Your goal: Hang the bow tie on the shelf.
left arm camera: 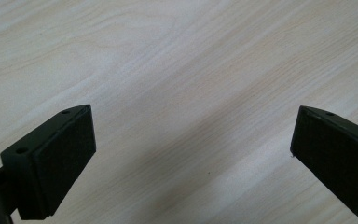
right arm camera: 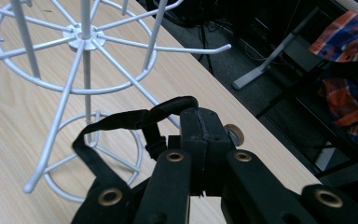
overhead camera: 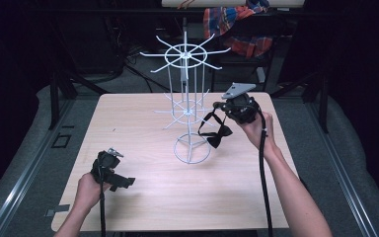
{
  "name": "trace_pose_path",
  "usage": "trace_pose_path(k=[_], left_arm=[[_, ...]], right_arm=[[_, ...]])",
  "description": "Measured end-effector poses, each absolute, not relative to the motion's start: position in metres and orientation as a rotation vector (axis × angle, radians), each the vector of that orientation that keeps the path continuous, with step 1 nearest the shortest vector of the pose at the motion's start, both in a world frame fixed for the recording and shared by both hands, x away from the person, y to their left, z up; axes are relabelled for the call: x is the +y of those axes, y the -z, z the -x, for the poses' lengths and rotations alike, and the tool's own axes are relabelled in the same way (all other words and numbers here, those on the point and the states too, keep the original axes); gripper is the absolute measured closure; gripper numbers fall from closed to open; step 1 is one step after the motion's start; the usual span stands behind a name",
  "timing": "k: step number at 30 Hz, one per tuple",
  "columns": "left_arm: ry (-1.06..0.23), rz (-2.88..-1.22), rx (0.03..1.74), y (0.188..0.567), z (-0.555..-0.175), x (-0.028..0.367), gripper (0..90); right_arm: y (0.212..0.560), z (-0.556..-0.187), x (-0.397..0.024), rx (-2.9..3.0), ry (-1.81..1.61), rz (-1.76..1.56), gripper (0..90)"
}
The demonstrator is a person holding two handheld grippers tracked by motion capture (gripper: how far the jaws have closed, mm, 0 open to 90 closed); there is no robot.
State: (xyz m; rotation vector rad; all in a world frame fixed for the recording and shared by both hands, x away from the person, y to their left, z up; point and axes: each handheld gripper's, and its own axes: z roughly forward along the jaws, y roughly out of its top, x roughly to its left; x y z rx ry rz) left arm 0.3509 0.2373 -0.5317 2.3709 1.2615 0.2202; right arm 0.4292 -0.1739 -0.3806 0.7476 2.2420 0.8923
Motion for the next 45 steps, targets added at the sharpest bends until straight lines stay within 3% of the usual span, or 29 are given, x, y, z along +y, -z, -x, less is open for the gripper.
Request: trace_pose_path(k=[45], left_arm=[[-0.214, -2.385, 1.256, 0.532, -0.351, 0.236, 0.0]], right_arm=[[0.403, -0.465, -0.196, 2.343, -1.068, -0.908, 90.0]])
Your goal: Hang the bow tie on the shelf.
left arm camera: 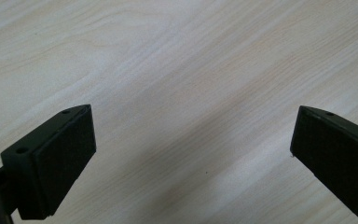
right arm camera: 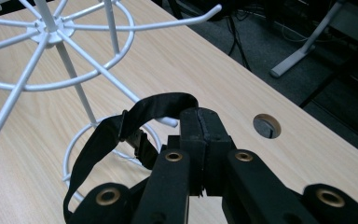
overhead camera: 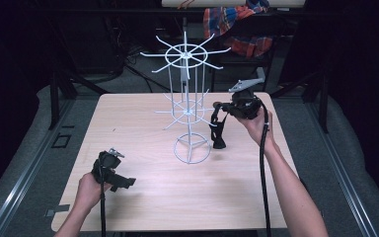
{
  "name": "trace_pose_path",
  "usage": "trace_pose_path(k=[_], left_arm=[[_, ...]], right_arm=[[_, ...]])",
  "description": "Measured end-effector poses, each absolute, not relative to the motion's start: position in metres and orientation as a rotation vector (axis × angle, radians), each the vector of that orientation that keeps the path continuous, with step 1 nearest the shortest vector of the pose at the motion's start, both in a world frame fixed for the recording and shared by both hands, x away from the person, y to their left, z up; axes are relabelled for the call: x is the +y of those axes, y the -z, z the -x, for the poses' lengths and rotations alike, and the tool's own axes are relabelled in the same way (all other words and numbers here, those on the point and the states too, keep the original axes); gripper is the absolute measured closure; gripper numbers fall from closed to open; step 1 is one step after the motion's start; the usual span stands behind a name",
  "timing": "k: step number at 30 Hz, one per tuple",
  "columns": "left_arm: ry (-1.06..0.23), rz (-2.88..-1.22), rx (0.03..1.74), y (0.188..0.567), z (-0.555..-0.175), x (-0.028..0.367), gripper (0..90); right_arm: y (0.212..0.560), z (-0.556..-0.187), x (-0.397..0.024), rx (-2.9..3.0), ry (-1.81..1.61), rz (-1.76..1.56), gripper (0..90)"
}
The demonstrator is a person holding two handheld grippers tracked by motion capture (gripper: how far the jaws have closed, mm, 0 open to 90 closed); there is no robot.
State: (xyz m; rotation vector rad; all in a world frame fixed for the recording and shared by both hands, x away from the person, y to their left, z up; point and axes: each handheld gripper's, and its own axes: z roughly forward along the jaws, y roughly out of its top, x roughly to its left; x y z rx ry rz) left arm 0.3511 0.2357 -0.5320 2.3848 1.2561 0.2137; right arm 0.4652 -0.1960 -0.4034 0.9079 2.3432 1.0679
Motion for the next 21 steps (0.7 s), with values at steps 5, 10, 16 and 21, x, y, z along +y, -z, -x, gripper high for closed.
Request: trace_pose_path(k=[5, 10, 16, 21], left_arm=[[-0.211, -2.385, 1.258, 0.532, -0.351, 0.236, 0.0], [-0.212, -2.386, 1.257, 0.532, -0.351, 0.235, 0.0], [-0.208, -2.379, 1.253, 0.532, -0.351, 0.236, 0.0], [-0.206, -2.381, 1.256, 0.532, -0.351, 0.235, 0.0]], right_arm=[[0.41, -0.466, -0.196, 2.36, -1.075, -0.923, 89.9], [0.415, -0.463, -0.195, 2.377, -1.077, -0.922, 89.8], [0.417, -0.462, -0.196, 2.394, -1.089, -0.932, 87.0], [0.416, -0.46, -0.196, 2.399, -1.087, -0.935, 78.7]])
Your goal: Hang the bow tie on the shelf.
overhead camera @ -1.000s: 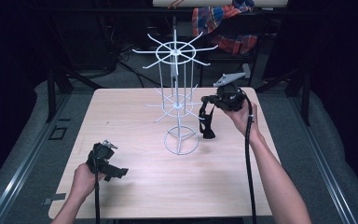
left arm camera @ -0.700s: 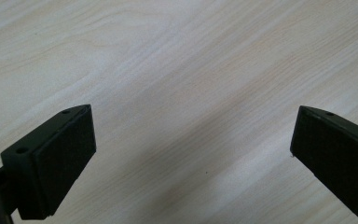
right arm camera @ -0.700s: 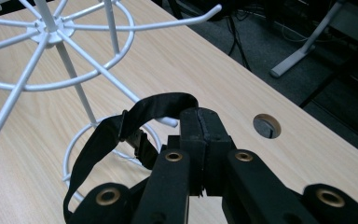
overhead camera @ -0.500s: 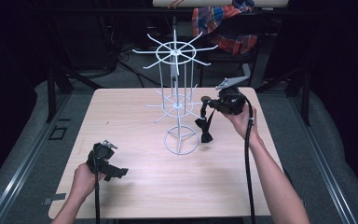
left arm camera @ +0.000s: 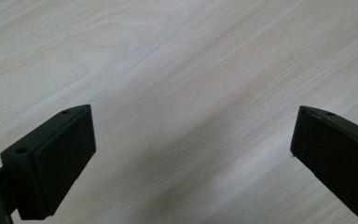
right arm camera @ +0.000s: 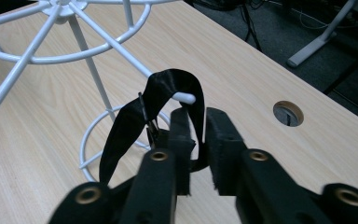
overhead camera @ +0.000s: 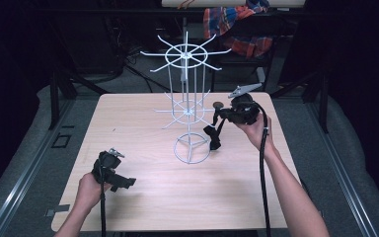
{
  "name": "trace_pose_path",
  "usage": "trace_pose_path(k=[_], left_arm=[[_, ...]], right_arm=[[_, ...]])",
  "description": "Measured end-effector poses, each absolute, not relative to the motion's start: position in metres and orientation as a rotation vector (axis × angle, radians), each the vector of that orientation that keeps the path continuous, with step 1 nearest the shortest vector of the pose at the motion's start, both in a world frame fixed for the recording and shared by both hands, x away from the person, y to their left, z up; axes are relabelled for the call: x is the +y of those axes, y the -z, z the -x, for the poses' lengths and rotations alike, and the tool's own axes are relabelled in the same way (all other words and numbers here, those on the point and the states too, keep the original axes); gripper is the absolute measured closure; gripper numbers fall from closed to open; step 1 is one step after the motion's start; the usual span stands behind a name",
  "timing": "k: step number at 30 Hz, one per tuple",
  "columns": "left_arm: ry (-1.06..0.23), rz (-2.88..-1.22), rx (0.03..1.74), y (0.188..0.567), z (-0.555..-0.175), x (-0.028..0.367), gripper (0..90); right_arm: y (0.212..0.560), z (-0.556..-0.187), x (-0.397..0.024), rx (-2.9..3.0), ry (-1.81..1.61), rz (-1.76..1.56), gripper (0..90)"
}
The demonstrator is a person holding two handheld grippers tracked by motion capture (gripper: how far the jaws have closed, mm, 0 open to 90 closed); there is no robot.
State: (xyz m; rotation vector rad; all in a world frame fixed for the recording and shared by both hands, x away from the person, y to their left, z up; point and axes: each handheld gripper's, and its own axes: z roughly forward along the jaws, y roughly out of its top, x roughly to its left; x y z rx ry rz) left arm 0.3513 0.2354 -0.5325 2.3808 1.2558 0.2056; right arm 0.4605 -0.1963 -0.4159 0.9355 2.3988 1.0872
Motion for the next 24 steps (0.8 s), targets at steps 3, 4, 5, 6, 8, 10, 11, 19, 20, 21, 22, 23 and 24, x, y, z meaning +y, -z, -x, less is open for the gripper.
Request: trace_pose_path(k=[3, 4, 5, 6, 8, 10, 11, 19, 20, 21, 22, 23, 24], left_arm=[[-0.211, -2.381, 1.254, 0.533, -0.351, 0.235, 0.0], [-0.209, -2.381, 1.255, 0.533, -0.351, 0.235, 0.0], [-0.209, -2.381, 1.254, 0.533, -0.351, 0.235, 0.0], [-0.209, -2.38, 1.255, 0.533, -0.351, 0.235, 0.0], [-0.21, -2.382, 1.253, 0.533, -0.351, 0.235, 0.0], [-0.207, -2.387, 1.251, 0.532, -0.351, 0.235, 0.0], [-0.207, -2.386, 1.25, 0.532, -0.351, 0.235, 0.0], [-0.207, -2.385, 1.25, 0.532, -0.351, 0.234, 0.0], [-0.208, -2.384, 1.25, 0.532, -0.351, 0.234, 0.0], [-0.208, -2.384, 1.25, 0.532, -0.351, 0.234, 0.0], [-0.209, -2.385, 1.25, 0.532, -0.351, 0.234, 0.0], [-0.209, -2.384, 1.251, 0.532, -0.351, 0.234, 0.0], [-0.209, -2.384, 1.252, 0.532, -0.351, 0.234, 0.0]], right_arm=[[0.415, -0.459, -0.198, 2.405, -1.074, -0.945, 70.9], [0.415, -0.459, -0.199, 2.409, -1.061, -0.947, 70.4], [0.414, -0.458, -0.2, 2.408, -1.06, -0.945, 69.0], [0.414, -0.457, -0.201, 2.409, -1.047, -0.951, 67.5], [0.413, -0.456, -0.204, 2.407, -1.048, -0.962, 65.7], [0.413, -0.455, -0.207, 2.405, -1.049, -0.963, 62.8], [0.412, -0.455, -0.208, 2.408, -1.049, -0.968, 61.3], [0.408, -0.443, -0.221, 2.426, -1.027, -0.997, 48.8], [0.407, -0.441, -0.222, 2.427, -1.024, -1.002, 47.2], [0.406, -0.439, -0.224, 2.428, -1.025, -1.005, 45.9], [0.405, -0.436, -0.226, 2.429, -1.021, -1.006, 43.9], [0.404, -0.432, -0.228, 2.431, -1.011, -1.014, 41.5], [0.403, -0.429, -0.229, 2.429, -1.003, -1.015, 39.6]])
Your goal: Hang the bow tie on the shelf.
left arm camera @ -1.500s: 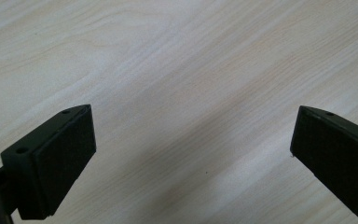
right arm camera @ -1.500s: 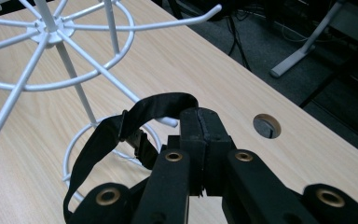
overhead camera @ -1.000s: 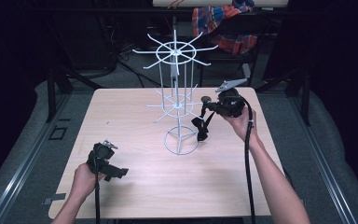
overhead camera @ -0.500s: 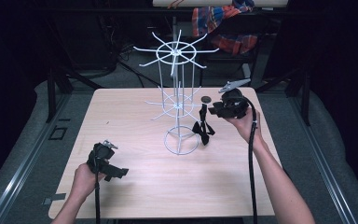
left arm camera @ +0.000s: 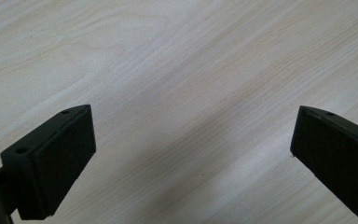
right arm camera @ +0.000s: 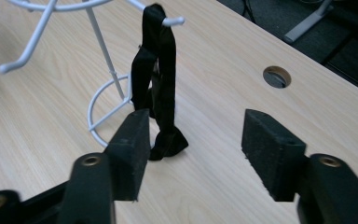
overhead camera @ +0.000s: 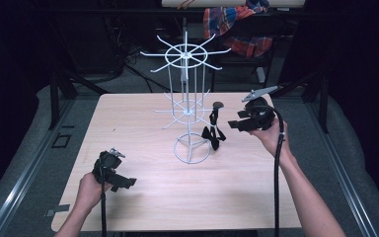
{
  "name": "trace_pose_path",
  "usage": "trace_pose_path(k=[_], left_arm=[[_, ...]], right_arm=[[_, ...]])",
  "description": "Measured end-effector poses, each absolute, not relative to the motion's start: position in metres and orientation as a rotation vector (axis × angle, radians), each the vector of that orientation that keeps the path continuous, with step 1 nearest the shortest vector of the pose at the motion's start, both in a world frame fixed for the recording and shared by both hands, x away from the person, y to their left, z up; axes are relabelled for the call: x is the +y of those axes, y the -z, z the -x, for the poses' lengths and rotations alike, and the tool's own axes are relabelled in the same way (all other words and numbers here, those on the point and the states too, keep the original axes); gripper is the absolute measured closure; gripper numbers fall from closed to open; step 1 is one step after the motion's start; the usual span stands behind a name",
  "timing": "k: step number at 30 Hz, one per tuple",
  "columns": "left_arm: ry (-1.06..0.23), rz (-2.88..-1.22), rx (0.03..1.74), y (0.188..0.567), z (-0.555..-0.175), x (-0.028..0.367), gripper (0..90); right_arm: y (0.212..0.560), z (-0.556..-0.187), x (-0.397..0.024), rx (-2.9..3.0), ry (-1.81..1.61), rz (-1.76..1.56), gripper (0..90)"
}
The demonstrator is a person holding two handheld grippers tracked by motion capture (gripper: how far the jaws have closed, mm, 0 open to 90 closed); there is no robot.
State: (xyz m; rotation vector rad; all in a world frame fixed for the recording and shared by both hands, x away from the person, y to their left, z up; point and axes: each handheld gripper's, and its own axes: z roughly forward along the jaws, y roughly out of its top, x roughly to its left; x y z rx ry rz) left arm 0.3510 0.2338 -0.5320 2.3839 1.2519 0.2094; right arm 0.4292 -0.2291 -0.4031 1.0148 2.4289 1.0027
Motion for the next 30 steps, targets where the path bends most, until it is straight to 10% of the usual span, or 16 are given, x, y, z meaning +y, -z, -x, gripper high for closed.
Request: trace_pose_path(k=[30], left_arm=[[-0.217, -2.389, 1.254, 0.532, -0.352, 0.232, 0.0]], right_arm=[[0.423, -0.336, -0.257, 2.508, -0.887, -0.992, 16.9]])
